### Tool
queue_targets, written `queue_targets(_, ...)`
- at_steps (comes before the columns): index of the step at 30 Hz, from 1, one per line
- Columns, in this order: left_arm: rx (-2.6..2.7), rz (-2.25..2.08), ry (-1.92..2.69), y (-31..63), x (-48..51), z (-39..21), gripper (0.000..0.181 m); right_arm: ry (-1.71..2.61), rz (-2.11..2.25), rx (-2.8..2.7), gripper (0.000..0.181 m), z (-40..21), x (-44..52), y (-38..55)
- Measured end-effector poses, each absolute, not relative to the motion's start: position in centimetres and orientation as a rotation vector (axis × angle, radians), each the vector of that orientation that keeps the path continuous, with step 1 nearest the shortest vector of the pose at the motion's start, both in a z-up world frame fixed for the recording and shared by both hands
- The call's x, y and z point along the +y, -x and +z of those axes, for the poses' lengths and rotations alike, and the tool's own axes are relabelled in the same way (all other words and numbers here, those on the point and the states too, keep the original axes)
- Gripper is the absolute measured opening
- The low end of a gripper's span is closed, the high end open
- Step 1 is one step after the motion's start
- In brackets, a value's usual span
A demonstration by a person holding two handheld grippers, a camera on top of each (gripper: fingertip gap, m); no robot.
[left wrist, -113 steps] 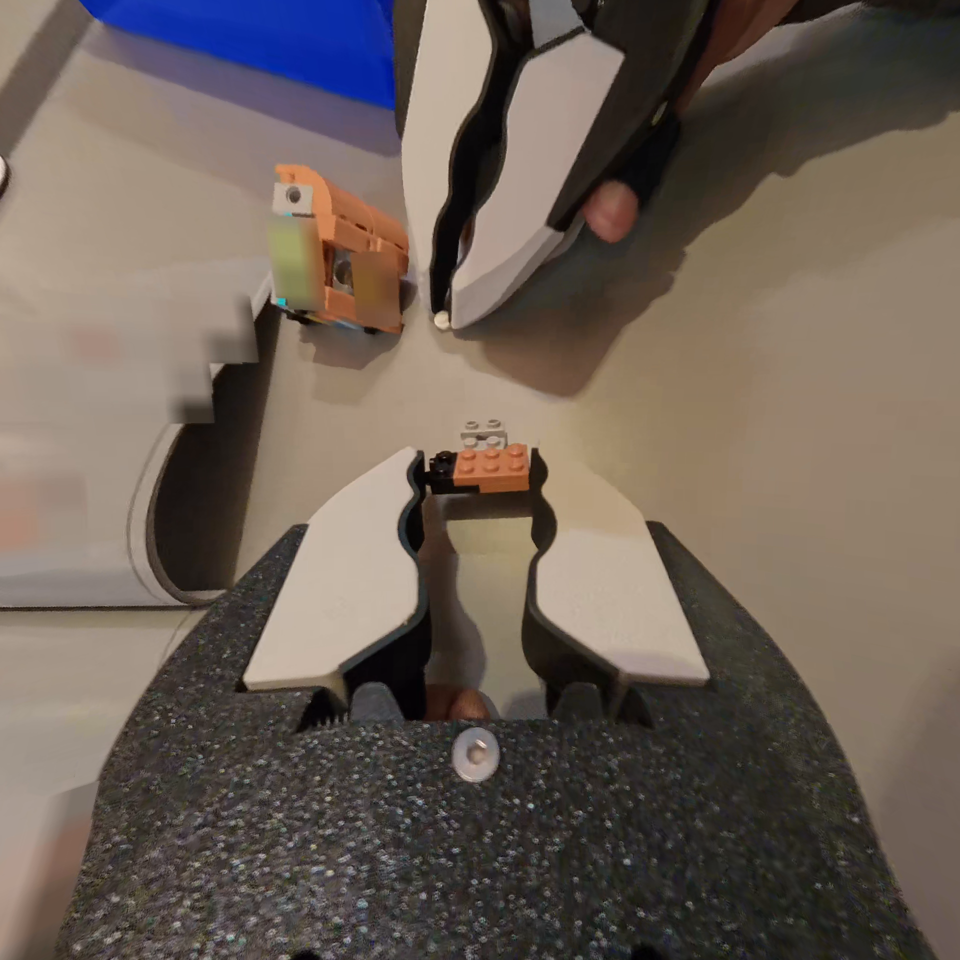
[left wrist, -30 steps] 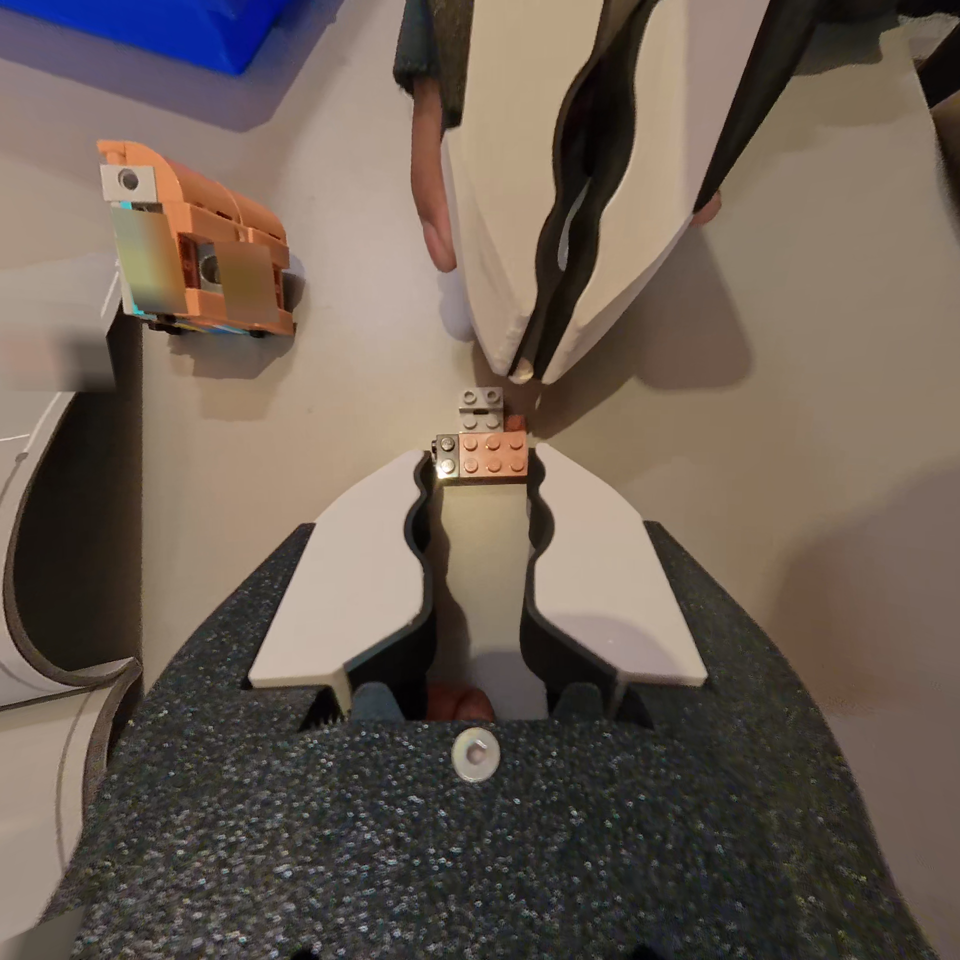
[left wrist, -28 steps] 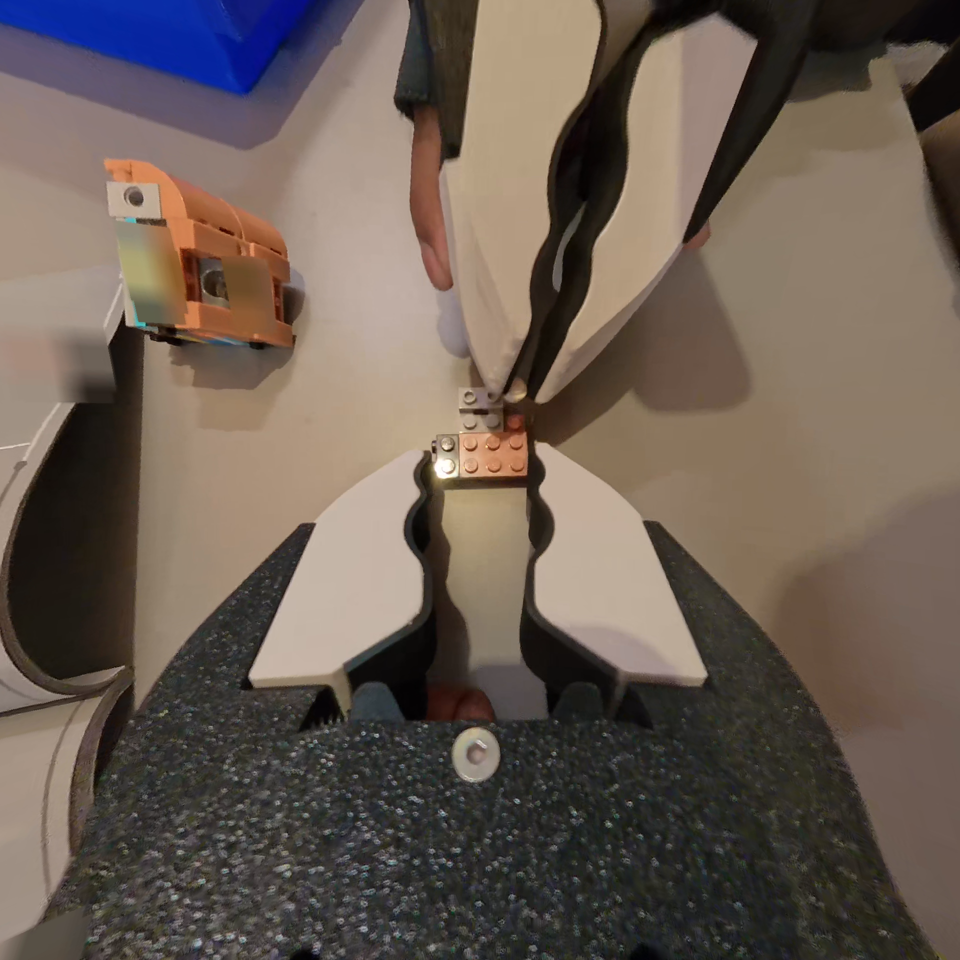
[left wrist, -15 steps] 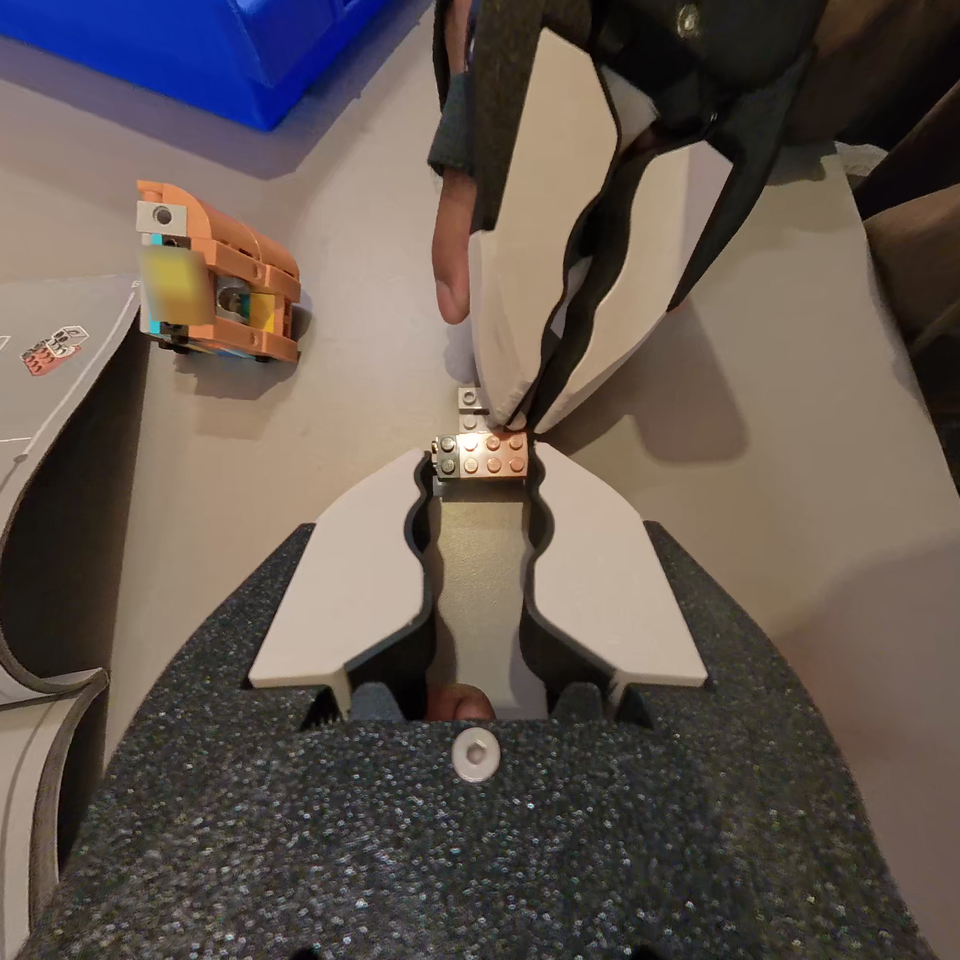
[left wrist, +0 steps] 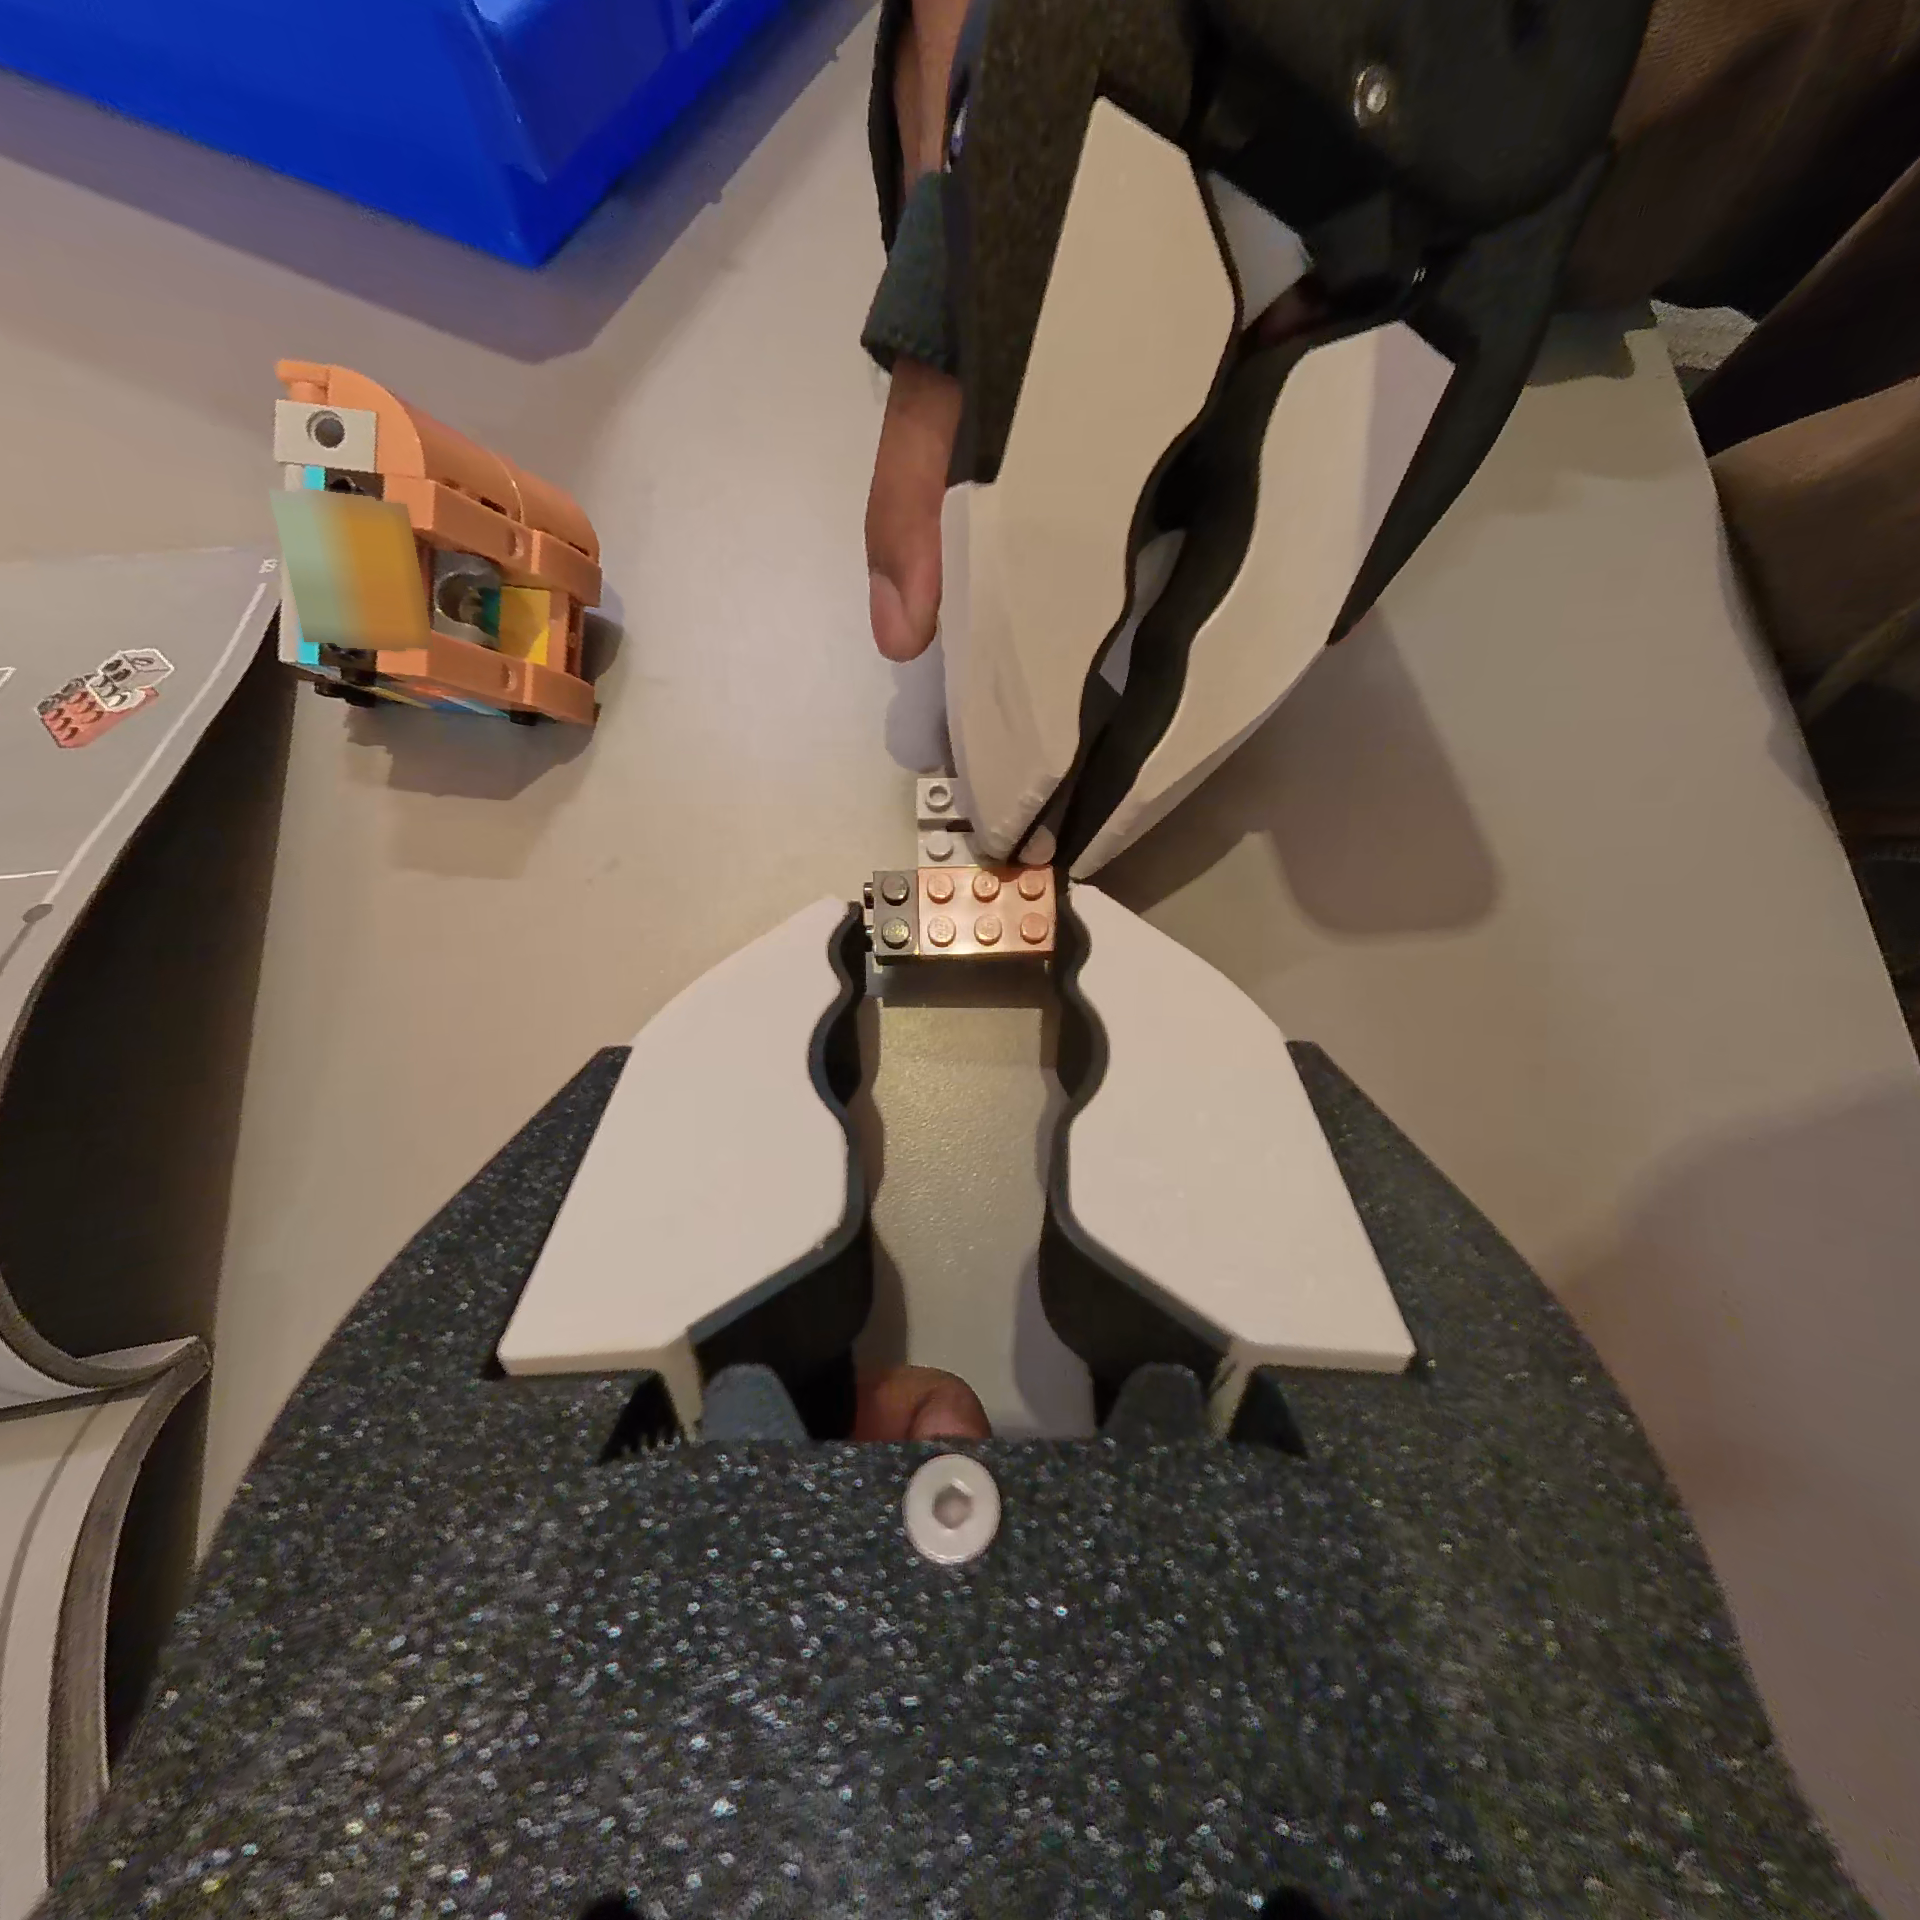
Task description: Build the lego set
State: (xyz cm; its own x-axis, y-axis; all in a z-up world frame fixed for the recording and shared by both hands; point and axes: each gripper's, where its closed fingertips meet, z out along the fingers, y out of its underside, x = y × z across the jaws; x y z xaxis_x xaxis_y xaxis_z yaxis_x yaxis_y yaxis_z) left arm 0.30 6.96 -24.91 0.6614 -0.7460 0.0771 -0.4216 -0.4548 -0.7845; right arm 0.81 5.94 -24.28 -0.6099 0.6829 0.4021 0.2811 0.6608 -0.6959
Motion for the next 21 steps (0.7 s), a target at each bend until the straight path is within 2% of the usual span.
queue_targets(11,0.851,-0.582,2.105,-0.1,7.1,-24.5,0.035,0.650,0.763,-2.126,0.021,-23.1,6.0,-0.8)
queue_targets(16,0.805,-0.635,2.111,0.0,7.0,-24.2,0.035,0.322,0.462,-1.989,0.025,-22.2,6.6,-1.0)
queue_targets(21,0.771,-0.659,2.102,0.1,7.0,-23.4,0.035,0.230,0.371,-1.936,0.027,-21.9,6.4,-0.8)
